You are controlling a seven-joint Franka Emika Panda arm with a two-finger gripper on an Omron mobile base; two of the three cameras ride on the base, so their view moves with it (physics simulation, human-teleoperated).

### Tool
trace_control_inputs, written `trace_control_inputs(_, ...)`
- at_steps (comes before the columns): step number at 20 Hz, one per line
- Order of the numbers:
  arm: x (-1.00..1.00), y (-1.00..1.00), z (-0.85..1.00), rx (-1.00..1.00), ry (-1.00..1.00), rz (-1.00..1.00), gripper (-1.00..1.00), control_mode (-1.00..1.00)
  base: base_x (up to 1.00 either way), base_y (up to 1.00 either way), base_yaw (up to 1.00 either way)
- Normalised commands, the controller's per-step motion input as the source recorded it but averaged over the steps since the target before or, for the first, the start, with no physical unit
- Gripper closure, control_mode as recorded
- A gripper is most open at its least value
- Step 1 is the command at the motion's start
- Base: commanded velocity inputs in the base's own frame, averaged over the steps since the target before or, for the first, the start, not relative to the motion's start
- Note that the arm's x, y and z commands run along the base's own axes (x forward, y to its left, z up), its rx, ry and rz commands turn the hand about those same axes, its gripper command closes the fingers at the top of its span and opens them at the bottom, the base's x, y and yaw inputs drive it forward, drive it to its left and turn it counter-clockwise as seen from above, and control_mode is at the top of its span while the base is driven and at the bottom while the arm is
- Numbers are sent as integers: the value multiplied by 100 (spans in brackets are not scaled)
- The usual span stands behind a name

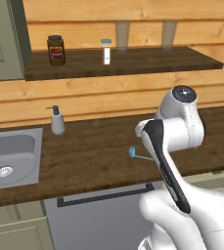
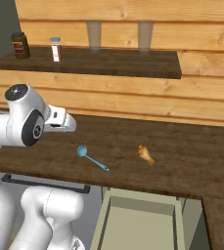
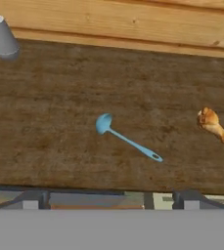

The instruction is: Pick the ladle from the drawer and place it on the counter.

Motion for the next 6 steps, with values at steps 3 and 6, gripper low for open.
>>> trace_control_inputs(3,-44,0,92,0,-2,0,-100,-100,0,0,0)
trace_control_inputs(6,-40,-5,79,0,0,0,-100,-100,0,0,0)
